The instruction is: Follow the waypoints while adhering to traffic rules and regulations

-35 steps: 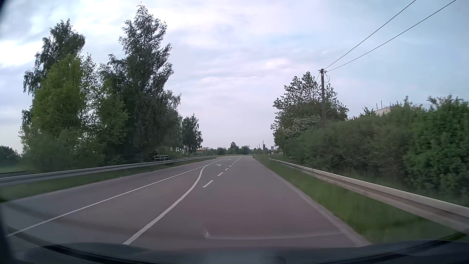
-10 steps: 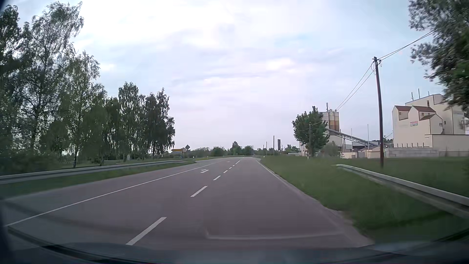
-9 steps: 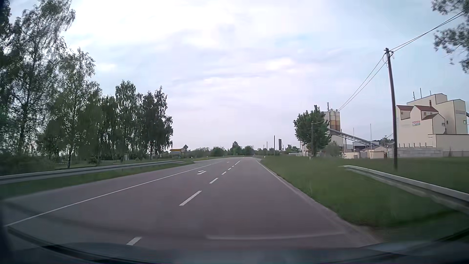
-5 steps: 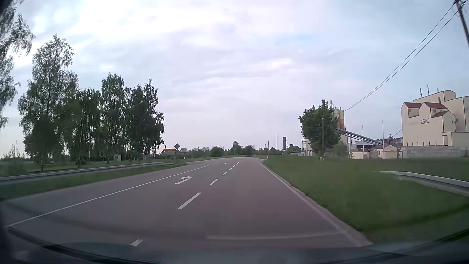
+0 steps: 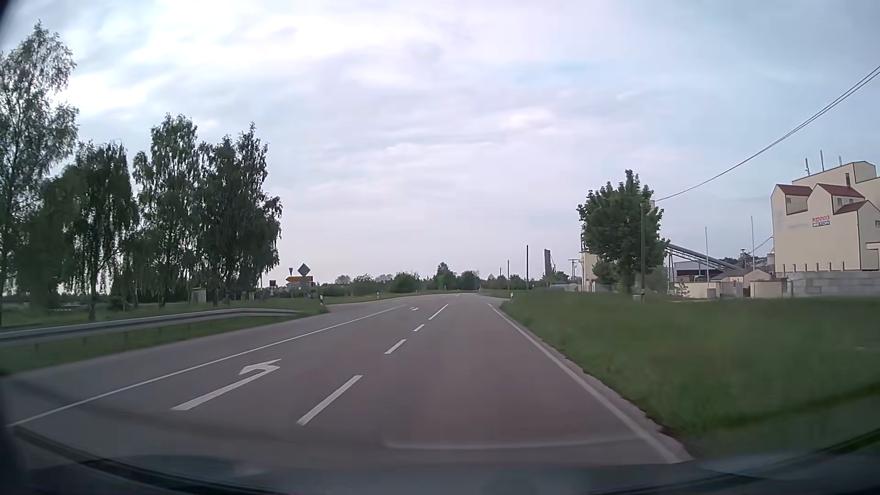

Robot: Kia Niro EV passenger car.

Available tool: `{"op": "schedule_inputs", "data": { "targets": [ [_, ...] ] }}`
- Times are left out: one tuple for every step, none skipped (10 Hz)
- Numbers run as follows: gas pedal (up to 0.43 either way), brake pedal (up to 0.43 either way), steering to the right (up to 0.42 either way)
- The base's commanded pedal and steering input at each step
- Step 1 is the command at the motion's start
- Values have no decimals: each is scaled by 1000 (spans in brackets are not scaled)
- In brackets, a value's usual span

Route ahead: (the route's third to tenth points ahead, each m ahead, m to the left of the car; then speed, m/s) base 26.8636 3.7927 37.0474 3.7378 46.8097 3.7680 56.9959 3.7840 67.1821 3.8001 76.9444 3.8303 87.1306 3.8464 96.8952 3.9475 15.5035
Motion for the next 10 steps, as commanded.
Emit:
{"op": "schedule_inputs", "data": {
  "targets": [
    [169,0,-1],
    [169,0,-2],
    [169,0,-2],
    [169,0,-2],
    [169,0,-2],
    [169,0,-1],
    [169,0,-2],
    [169,0,-1],
    [169,0,-1],
    [169,0,-1]
  ]
}}
